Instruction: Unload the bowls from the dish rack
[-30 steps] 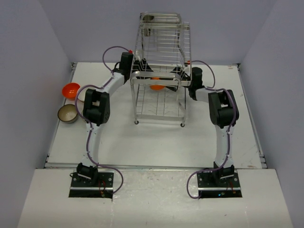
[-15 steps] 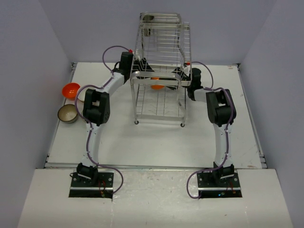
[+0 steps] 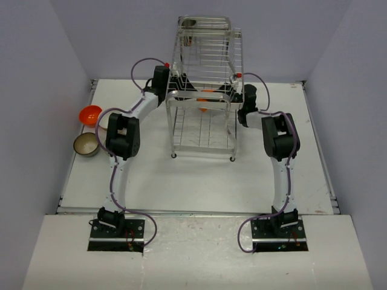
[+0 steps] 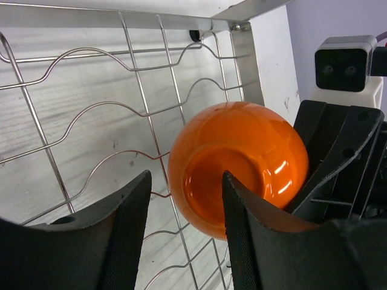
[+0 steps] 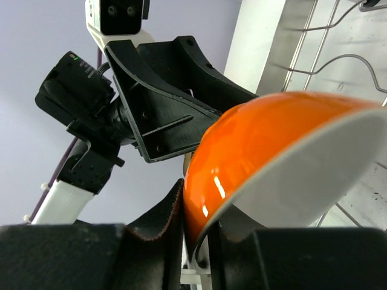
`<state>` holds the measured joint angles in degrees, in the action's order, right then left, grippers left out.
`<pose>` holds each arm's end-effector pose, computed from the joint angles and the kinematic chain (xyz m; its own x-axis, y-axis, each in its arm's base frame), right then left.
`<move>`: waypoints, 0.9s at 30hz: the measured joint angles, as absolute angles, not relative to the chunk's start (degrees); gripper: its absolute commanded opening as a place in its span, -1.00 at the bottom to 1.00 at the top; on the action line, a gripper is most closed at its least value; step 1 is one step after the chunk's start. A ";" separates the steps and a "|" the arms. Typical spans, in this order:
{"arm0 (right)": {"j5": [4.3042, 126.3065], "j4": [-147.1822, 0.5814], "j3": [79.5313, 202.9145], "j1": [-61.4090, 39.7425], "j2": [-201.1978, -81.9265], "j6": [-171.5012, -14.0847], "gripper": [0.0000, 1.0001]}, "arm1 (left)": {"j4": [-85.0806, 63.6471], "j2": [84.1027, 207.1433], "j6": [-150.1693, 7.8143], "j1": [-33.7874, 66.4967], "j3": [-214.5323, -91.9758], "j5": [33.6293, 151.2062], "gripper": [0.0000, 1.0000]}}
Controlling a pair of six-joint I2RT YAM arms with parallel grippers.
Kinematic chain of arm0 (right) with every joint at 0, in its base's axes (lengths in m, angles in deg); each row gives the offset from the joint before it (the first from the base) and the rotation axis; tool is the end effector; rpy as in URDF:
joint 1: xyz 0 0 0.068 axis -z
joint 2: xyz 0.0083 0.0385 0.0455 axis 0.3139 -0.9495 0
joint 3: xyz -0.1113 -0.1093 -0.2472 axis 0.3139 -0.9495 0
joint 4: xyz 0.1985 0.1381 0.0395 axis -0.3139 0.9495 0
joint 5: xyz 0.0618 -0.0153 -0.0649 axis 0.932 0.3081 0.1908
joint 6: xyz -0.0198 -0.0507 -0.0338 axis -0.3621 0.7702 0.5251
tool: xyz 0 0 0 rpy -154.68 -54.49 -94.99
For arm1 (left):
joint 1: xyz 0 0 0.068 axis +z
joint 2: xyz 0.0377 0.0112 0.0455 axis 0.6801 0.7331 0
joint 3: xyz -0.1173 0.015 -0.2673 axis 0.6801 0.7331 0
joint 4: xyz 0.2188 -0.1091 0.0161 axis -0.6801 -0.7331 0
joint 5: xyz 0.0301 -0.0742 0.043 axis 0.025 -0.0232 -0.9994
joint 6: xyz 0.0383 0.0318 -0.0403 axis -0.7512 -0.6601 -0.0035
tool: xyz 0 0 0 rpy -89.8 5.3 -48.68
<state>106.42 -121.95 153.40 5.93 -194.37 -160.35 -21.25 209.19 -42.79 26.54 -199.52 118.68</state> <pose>0.5043 0.1488 0.1997 -0.8338 0.4671 -0.2943 -0.2684 0.1230 0.9554 0.5380 -0.1868 0.2208 -0.8106 -0.3141 -0.4942 0.2436 0.5867 -0.7723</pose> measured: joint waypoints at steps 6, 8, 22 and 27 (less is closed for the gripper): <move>107.38 -123.76 153.73 5.89 -195.13 -161.00 -1.00 | -20.61 209.19 -41.83 26.60 -199.32 119.53 0.03; 108.30 -124.86 153.73 5.98 -195.24 -161.31 -1.00 | -20.00 209.19 -41.31 26.73 -199.15 119.99 0.03; 115.09 -133.93 147.69 6.96 -193.32 -165.07 -1.00 | -16.35 209.15 -38.84 29.69 -195.82 121.67 0.04; 117.37 -137.53 145.60 7.75 -190.96 -166.62 -1.00 | -16.31 208.56 -38.86 30.12 -194.40 121.65 0.04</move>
